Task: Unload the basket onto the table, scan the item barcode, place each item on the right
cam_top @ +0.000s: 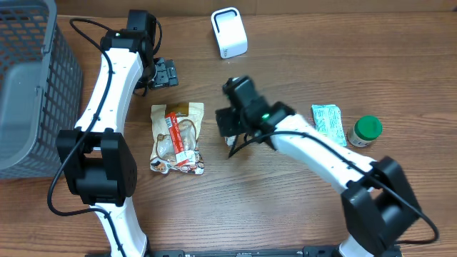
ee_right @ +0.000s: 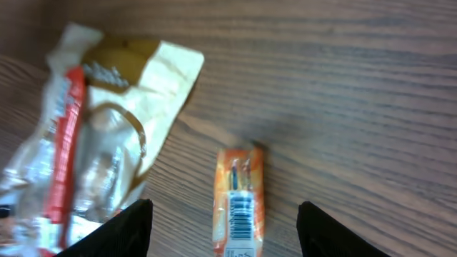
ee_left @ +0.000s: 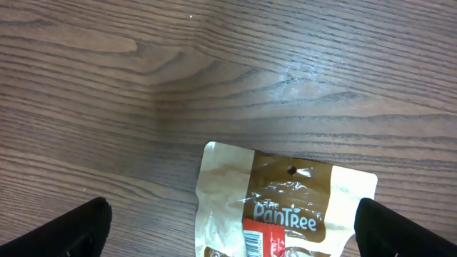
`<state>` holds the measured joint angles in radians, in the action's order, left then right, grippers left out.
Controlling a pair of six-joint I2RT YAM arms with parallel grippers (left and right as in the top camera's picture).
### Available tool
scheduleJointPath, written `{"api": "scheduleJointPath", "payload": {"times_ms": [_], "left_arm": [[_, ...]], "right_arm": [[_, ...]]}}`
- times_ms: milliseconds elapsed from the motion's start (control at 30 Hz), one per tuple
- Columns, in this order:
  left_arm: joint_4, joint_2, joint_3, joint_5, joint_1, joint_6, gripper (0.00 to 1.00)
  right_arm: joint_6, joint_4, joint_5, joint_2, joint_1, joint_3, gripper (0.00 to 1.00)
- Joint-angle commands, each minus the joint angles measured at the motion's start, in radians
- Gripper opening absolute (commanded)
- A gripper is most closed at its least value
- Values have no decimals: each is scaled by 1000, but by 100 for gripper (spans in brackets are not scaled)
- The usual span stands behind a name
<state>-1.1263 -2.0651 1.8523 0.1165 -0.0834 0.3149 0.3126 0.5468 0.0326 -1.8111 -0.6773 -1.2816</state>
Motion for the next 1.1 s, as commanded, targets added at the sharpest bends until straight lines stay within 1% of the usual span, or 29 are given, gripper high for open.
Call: {"api": "scheduleJointPath", "payload": {"times_ms": [0, 433, 533, 600, 633, 667, 700, 733, 767, 833, 867, 900, 933, 967, 1000, 1033, 1067], "left_arm": [[1, 30, 16, -3, -2, 3, 100], [1, 30, 16, -3, -2, 3, 100], [1, 30, 16, -3, -2, 3, 100], [1, 30, 16, -3, -2, 3, 100], [1, 30, 16, -3, -2, 3, 100], [1, 30, 16, -3, -2, 3, 100], [1, 30, 16, -3, -2, 3, 100], [1, 30, 16, -3, -2, 3, 100], [1, 30, 16, -3, -2, 3, 100], [1, 30, 16, -3, -2, 3, 100], [1, 30, 16, -3, -2, 3, 100], [1, 30, 16, -3, -2, 3, 100], [1, 30, 16, -3, -2, 3, 100], [1, 30, 16, -3, -2, 3, 100], [1, 30, 16, -3, -2, 3, 100], [1, 30, 16, -3, -2, 3, 100], [1, 30, 16, -3, -2, 3, 100]], "right_arm": [[-11, -9, 135, -51, -32, -8, 66], [-29, -13, 130, -141, -47, 3, 65], [-29, -13, 97, -146, -47, 4, 51], [-29, -13, 97, -146, -47, 4, 24], [-29, -13, 97, -146, -47, 4, 21], [-29, -13, 97, -146, -47, 4, 25], [-29, -13, 97, -146, -47, 4, 37], [-29, -13, 97, -146, -47, 4, 43], [-29, -13, 98, -146, -47, 4, 45], [-29, -13, 98, -146, -47, 4, 54], [-29, -12, 98, -146, -47, 4, 52], [-29, -12, 97, -146, -47, 4, 47], [-29, -12, 97, -146, -47, 4, 30], [-29, -12, 98, -146, -47, 4, 16], [-29, -12, 98, -146, -47, 4, 9], [-29, -11, 98, -146, -47, 4, 9], [-29, -11, 98, -146, -47, 4, 18]]}}
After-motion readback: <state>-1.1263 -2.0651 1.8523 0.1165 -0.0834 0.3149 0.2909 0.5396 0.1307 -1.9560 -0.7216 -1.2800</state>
